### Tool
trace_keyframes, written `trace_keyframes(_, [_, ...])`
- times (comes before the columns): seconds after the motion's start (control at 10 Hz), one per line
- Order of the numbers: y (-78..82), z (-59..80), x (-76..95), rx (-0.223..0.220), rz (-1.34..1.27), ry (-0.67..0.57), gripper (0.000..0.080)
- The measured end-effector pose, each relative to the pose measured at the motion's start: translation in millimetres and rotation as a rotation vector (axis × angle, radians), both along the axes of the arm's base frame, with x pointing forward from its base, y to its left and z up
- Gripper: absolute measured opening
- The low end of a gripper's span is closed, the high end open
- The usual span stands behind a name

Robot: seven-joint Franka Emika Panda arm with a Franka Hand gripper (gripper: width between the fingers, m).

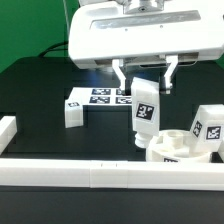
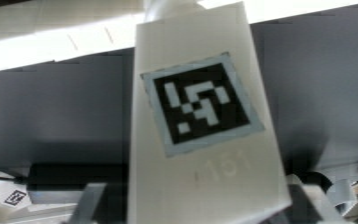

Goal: Assemble stool

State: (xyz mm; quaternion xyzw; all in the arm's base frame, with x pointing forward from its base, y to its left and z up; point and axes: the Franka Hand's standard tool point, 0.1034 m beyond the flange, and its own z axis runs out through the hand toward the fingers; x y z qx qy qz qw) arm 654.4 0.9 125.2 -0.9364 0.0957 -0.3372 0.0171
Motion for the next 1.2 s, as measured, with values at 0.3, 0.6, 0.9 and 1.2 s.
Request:
trace_keyframes(0.3, [-6.2, 7.3, 2.9, -0.005, 0.088, -0.014, 0.0327])
trace_keyframes(0.6, [0.3, 6.6, 1.8, 0.049, 0.094, 0.002, 0.0327])
trace_keyframes(0.9, [0.3, 5.9, 1.5, 0.047, 0.096, 0.003, 0.0327])
trace_keyframes(1.2, [7.9, 4.0, -0.3, 0.064, 0.116, 0.006, 0.0327])
